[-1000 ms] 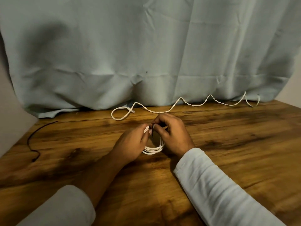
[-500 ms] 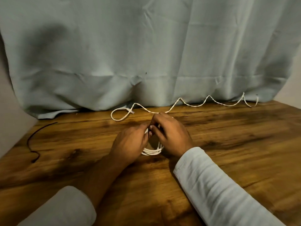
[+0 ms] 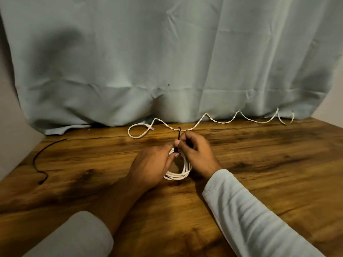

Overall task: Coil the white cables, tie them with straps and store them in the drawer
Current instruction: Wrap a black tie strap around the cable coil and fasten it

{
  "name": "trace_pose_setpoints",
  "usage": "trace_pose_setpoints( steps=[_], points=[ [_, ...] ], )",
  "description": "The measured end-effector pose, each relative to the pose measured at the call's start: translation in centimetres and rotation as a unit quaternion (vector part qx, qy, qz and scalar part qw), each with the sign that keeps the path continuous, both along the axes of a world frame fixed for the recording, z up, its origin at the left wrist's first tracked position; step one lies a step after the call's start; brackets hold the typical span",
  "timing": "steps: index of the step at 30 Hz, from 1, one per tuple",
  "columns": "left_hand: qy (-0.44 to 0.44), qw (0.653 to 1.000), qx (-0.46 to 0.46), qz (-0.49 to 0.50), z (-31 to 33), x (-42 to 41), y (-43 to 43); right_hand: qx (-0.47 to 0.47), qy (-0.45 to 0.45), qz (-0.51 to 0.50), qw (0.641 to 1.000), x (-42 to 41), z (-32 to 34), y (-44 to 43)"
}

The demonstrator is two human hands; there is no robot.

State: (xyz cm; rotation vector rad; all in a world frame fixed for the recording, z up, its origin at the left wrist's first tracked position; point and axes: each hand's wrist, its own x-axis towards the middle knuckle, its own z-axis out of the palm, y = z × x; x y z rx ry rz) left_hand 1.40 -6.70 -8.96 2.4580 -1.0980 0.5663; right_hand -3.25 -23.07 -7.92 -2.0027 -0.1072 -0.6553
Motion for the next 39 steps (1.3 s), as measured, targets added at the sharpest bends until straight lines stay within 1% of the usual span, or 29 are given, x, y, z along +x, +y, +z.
trace_pose_setpoints(
  steps=[2,4,9,14,16,19,21,24,25,27,30,33,36,39],
  points=[
    [-0.011,1.0,0.002,0.004,0.1,-0.2,-0.1,0.111,0.043,0.023,0.993,0.0,0.0,0.1],
    [-0.014,1.0,0.002,0.008,0.2,-0.3,-0.2,0.197,0.091,0.043,0.975,-0.2,0.3,0.1],
    [-0.009,0.999,-0.05,-0.014,0.4,-0.8,-0.3,0.313,0.186,0.088,0.927,-0.3,0.7,-0.9],
    [-0.041,0.994,-0.073,-0.073,0.3,-1.1,-0.4,0.369,0.251,0.114,0.888,-0.5,1.0,-1.6],
    [-0.04,0.992,-0.086,-0.081,0.2,-1.0,-0.4,0.359,0.281,0.126,0.881,-0.6,1.1,-1.9],
    [-0.008,0.99,-0.112,-0.088,0.1,-0.8,-0.4,0.337,0.3,0.113,0.885,-0.4,1.0,-2.2],
    [0.015,0.988,-0.123,-0.088,-0.1,-0.5,-0.3,0.329,0.289,0.091,0.894,-0.2,0.8,-1.9],
    [0.046,0.986,-0.136,-0.08,-0.5,0.1,-0.4,0.307,0.23,0.054,0.922,0.0,0.4,-1.6],
    [0.054,0.985,-0.145,-0.075,-0.5,0.3,-0.4,0.294,0.208,0.05,0.932,0.0,0.2,-1.7],
    [0.074,0.982,-0.161,-0.06,-0.7,0.8,-0.4,0.271,0.183,0.077,0.942,-0.1,0.2,-1.8],
    [0.118,0.975,-0.182,-0.041,-0.7,1.3,-0.2,0.216,0.196,0.119,0.949,-0.3,0.2,-1.6],
    [0.154,0.971,-0.178,-0.043,-0.9,1.6,-0.2,0.161,0.212,0.091,0.96,-0.4,0.1,-1.2],
    [0.162,0.971,-0.17,-0.048,-1.0,1.8,-0.4,0.153,0.217,0.058,0.962,-0.5,0.2,-0.7],
    [0.165,0.969,-0.176,-0.056,-1.1,1.8,-0.4,0.148,0.215,0.055,0.964,-0.3,0.0,-0.4]
  ],
)
